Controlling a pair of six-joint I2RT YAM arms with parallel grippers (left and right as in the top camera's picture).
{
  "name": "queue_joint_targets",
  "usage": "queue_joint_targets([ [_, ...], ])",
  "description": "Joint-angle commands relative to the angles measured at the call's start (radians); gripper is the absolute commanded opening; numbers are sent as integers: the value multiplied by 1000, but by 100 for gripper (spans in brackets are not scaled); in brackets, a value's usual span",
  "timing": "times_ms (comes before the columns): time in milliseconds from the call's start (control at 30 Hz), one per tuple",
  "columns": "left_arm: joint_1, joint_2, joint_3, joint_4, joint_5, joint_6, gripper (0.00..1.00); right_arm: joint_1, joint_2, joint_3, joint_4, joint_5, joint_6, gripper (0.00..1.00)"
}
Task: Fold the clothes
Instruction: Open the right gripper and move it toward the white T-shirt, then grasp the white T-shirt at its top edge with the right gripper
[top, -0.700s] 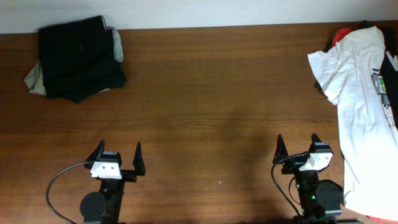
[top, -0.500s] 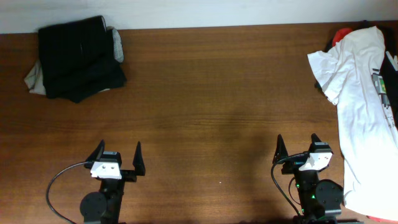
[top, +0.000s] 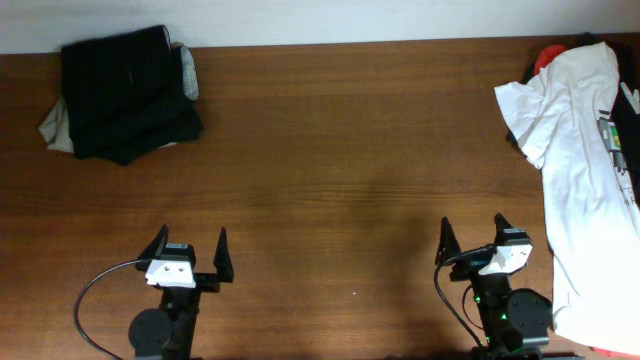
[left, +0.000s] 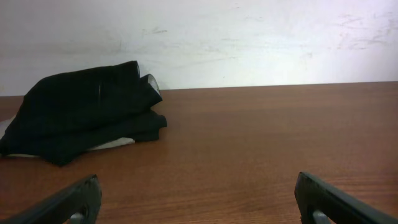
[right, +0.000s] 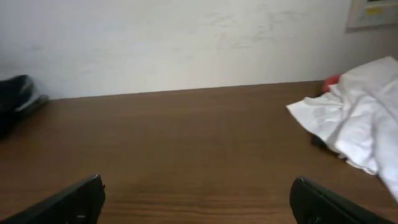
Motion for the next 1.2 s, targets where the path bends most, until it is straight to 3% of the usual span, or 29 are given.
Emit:
queue_joint_targets([
  [0,2,-6,-6,-2,-14,1,99,6,3,-5,11,-285,352,99],
  [67,2,-6,-6,-2,-14,1,99,6,2,-5,19,-363,427,99],
  [200,2,-6,-6,-2,-14,1,99,6,2,-4,135,-471,422,99],
  [367,2,-6,-6,-2,-14,1,99,6,68,179,161,-258,286,98],
  [433,2,-6,-6,-2,-14,1,99,5,263,320,161,-167,211,98],
  [500,2,-7,-6,-2,-14,1,99,0,573,530,123,-132,132,99],
  [633,2,-6,-6,-2,-14,1,99,-187,1370,1250,-356,-120,82,99],
  [733,2,-6,-6,-2,-14,1,99,-281,1627,1482,-489,-119,80,99],
  [800,2,-6,-6,-2,-14,1,99,-318,1730,1499,-473,-90,28,98],
  [900,2,-6,-6,-2,-14,1,99,-326,1918,1499,-410,208,29,99],
  [1000,2,-6,-6,-2,-14,1,99,-359,2006,1499,-395,259,29,99],
  [1167,2,-6,-6,-2,-14,1,99,-397,2096,1498,-373,246,29,72],
])
